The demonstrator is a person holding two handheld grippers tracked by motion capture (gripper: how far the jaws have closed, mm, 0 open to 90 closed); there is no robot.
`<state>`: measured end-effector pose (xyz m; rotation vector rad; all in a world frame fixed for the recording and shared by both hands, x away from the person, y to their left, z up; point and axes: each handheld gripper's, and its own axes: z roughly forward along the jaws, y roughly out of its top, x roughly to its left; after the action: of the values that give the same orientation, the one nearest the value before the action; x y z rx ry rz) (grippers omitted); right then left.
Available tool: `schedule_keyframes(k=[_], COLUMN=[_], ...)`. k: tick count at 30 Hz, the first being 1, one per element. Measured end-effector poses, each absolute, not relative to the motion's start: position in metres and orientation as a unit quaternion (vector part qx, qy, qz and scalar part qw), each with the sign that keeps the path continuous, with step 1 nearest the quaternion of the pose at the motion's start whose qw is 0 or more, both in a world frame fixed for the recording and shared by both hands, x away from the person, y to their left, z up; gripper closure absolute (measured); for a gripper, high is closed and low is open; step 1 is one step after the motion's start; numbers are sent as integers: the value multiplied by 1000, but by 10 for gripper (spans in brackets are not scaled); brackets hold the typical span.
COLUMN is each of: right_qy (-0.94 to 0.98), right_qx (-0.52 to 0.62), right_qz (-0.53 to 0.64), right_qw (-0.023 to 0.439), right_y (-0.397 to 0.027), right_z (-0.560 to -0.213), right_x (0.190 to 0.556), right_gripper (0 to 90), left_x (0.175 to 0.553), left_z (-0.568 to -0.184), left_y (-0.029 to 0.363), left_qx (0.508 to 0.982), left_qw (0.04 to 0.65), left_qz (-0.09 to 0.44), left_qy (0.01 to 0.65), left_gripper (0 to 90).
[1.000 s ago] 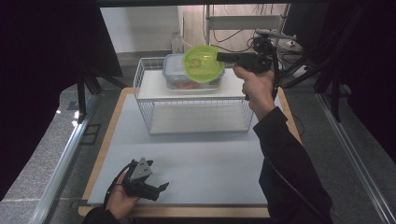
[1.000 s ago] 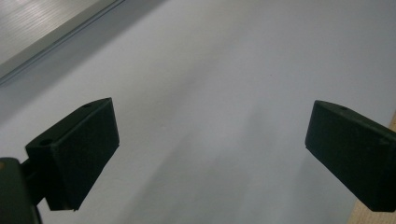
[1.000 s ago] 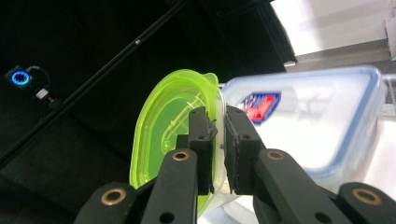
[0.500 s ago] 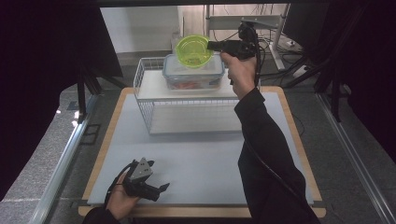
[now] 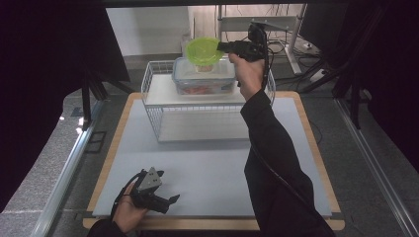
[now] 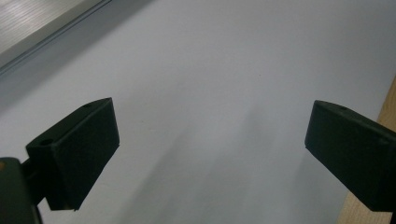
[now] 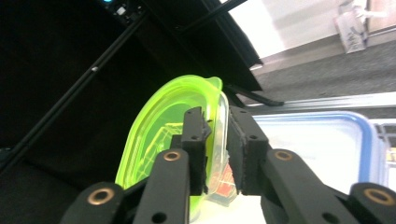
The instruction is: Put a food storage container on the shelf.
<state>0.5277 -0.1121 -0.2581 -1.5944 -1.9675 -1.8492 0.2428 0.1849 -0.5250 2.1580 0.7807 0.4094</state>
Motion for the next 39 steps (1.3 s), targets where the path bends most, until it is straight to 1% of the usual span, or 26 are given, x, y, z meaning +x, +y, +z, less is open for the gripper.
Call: schedule_keyframes(k=[9,12,15,20,24,28,31,35,39], right_qy=[-627,-632,-637,-649,-666,-674,-685,-699,-711], right_qx=[-512,-508,-501,-483,-464,-446,-434,-418,-397], right_qz=[-587,-585,-584,-584,-581,-583,-579,-573,-572], right_qw=[-13,-20,-38,-63,-69,-81,-87,-91,-95], right_y=[-108,-108,-108,-111,-115,-123,-128,-136,-143], right_z=[-261,-261,-259,-257,-255,-254,-256,-261,-269], right_x=[530,529,527,523,517,508,500,489,477], right_gripper=[735,698,617,438,316,263,227,193,163], left_x=[243,243,243,243,242,242,243,243,243], left_z=[-525,-525,-525,-525,-525,-524,-523,-523,-523], left_y=[184,184,184,184,184,185,186,187,187], left_qx=[853,853,853,853,852,850,848,844,844], left_qw=[393,393,392,392,393,395,398,405,404], left_qz=[159,159,159,160,162,163,155,147,150], left_qy=[305,305,305,305,306,308,314,319,320], left_gripper=[29,29,29,29,29,28,28,27,24])
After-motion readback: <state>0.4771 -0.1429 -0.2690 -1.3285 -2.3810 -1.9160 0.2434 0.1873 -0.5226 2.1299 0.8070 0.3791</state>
